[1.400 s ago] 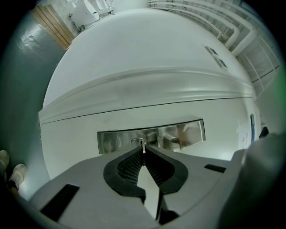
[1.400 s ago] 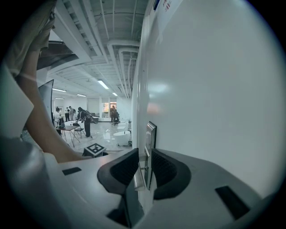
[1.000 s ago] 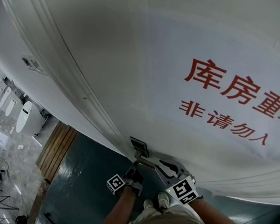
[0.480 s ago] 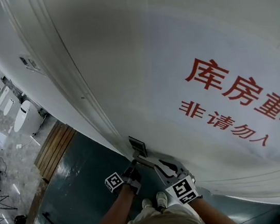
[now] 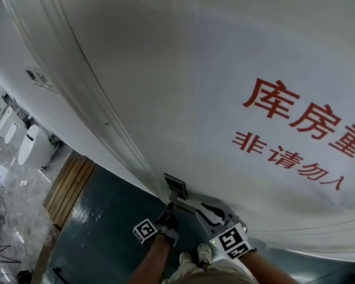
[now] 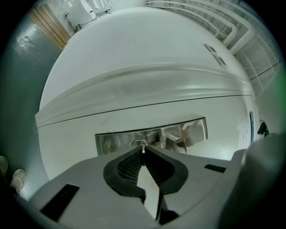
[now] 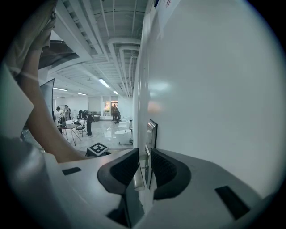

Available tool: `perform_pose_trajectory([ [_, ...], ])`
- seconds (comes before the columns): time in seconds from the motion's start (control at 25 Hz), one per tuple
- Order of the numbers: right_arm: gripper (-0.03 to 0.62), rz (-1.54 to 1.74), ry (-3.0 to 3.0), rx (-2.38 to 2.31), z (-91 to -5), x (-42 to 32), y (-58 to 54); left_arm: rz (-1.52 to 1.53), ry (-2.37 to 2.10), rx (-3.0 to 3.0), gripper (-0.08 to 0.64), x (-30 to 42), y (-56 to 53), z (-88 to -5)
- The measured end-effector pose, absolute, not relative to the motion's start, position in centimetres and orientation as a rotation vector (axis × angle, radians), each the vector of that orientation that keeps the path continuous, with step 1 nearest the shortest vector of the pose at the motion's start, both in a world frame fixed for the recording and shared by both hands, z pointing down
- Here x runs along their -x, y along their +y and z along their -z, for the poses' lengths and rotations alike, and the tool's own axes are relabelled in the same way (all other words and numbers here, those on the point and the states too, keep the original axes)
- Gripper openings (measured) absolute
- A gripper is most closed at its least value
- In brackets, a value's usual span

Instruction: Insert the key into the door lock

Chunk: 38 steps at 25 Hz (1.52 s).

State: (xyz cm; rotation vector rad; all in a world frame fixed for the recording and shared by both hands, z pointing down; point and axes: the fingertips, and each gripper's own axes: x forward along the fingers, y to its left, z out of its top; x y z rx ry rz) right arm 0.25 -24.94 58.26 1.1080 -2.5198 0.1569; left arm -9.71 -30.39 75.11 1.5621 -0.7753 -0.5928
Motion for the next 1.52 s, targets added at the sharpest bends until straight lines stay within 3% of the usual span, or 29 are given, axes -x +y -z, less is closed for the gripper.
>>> perform_pose_trajectory([
  [1.52,0.092,-0.181,-2.524,-1.095,-58.9,0.8,-25.4,0.553,-0.796,-1.596,0.034,9.3,-30.9,-75.8],
])
